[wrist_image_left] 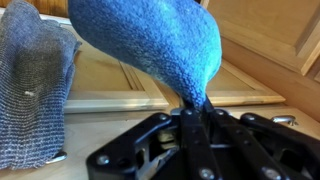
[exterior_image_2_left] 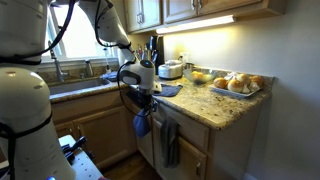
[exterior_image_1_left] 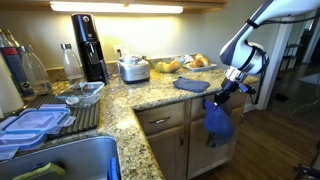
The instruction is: Pick up the blue towel on the right and hang it on the top right drawer
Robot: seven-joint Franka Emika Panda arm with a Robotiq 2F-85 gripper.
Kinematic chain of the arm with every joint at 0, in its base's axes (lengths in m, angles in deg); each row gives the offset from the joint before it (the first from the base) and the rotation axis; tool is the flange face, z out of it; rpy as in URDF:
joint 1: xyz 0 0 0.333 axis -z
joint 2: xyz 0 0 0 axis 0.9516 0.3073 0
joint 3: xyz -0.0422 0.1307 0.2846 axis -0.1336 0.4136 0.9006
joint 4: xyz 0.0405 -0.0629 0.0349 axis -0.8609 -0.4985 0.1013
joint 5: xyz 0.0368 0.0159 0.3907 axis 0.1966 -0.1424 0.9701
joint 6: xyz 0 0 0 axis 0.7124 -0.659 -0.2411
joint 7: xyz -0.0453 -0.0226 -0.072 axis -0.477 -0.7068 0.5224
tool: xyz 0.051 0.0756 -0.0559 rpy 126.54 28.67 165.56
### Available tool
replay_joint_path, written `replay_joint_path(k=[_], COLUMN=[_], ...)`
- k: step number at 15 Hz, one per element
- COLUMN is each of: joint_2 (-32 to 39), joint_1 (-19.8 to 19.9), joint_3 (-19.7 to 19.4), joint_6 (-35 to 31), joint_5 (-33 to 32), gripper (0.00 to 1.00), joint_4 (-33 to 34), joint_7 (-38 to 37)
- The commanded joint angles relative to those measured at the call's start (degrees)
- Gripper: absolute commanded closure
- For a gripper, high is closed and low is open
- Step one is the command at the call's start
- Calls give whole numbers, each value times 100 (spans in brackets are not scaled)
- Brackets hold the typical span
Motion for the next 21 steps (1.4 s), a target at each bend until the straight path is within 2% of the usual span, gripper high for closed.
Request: replay_joint_path(k=[1, 21], joint_2=[125, 752], joint_1=[117, 139], joint_3=[78, 34], joint_6=[188, 200], joint_5=[253, 146], gripper=[96, 96], joint_4=[165, 342], joint_7=[260, 141])
